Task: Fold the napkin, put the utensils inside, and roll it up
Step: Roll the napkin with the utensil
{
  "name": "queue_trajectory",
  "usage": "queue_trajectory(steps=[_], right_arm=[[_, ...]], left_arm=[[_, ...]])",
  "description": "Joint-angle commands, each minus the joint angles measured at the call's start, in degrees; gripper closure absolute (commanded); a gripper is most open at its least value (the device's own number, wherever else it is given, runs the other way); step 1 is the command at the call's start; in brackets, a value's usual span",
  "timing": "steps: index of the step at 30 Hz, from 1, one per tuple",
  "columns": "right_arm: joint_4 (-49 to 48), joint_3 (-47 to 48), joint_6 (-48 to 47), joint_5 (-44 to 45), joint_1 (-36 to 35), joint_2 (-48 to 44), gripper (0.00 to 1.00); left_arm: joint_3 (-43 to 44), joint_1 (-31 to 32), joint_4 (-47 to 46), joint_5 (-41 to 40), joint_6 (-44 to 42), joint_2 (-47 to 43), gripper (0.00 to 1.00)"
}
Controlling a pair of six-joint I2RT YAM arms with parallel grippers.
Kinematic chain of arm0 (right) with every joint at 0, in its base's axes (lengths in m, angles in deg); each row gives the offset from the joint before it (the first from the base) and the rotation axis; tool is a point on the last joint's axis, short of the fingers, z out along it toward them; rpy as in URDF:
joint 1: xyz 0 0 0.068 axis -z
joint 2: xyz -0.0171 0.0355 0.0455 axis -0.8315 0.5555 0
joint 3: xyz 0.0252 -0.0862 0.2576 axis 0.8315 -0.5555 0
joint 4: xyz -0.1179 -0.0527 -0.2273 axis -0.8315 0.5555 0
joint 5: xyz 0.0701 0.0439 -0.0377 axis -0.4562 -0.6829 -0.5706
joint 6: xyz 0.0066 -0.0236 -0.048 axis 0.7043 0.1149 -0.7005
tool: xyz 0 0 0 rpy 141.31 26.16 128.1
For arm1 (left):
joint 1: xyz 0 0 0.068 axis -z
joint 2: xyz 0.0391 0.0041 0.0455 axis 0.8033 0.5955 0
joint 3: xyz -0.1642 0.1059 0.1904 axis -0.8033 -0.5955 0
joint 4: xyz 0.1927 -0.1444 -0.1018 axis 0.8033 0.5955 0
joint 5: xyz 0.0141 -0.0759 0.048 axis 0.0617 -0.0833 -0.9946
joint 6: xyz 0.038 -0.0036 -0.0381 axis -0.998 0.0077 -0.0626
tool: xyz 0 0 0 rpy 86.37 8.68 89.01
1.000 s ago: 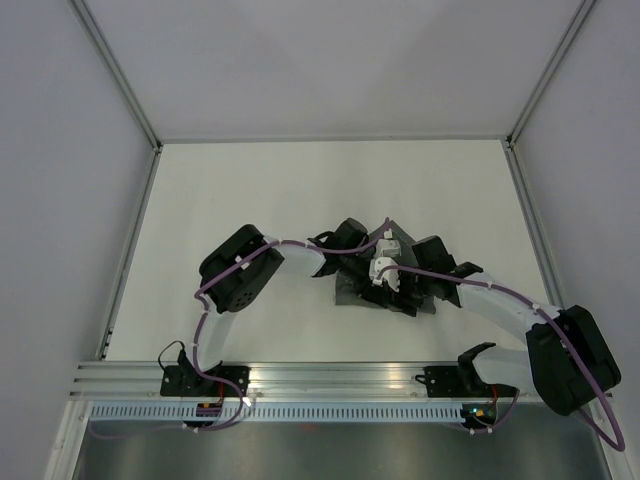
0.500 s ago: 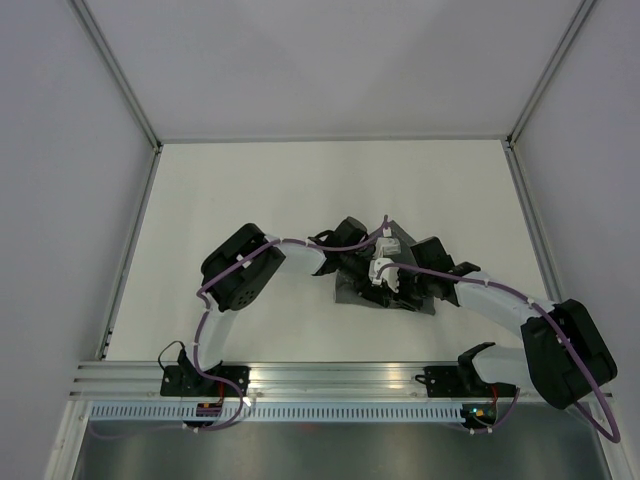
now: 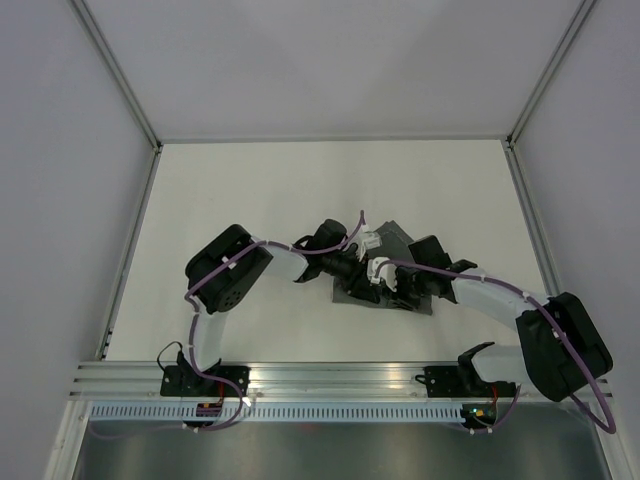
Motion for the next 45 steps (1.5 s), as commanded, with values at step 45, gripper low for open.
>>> queue_trajectory(steps=[45], right_arm=[[42.69, 35.37, -20.61, -16.0, 14.11, 46.57, 0.89]], left_arm=[[-18.68, 24.75, -17.32, -56.25, -49.46, -17.43, 0.34]])
